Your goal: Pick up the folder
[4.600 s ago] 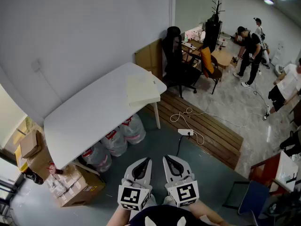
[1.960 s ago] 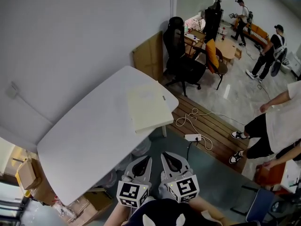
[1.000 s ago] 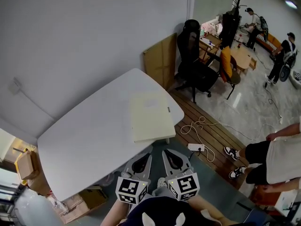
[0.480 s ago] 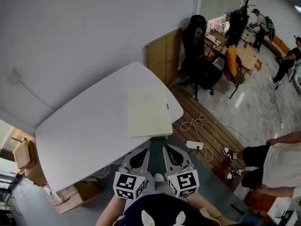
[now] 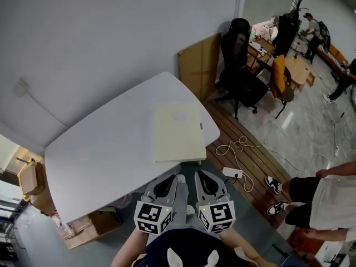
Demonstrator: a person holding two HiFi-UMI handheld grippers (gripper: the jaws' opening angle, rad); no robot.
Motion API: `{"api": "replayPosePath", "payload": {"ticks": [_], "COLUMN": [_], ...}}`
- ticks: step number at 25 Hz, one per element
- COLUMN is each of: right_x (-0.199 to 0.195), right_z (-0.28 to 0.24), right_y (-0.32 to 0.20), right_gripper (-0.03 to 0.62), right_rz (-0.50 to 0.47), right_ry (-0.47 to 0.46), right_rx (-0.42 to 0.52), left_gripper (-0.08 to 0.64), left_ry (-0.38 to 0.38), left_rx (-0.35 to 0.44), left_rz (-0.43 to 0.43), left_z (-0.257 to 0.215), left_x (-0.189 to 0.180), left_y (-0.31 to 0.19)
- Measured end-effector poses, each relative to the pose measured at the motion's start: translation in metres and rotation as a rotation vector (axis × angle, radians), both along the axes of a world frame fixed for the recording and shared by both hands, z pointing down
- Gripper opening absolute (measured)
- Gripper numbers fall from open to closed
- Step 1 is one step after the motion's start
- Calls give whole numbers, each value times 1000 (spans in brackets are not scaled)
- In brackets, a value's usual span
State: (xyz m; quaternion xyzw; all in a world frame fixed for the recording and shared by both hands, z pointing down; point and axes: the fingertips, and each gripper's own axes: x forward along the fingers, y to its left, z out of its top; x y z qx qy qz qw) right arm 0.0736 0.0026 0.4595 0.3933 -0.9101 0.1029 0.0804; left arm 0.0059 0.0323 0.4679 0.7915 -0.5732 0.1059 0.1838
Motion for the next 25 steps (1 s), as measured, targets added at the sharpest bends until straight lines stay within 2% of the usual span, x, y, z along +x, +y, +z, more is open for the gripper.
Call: {"api": "replayPosePath", "payload": {"ticks": [14,25], "right_x": [-4,-19], "right_z": [23,34], "right_y": [-40,-82], "right_gripper": [11,11], "right_rz": [11,-9], "right_ry": [52,82], "right_rx": [-71,-115], "left_gripper": [3,5], "left_ry": [21,33], "left_rx": [-81,-106], "left_rz": [-23,-44], "left_z": [26,33], "left_x": [-19,-38], "left_y": [-42,-80]}}
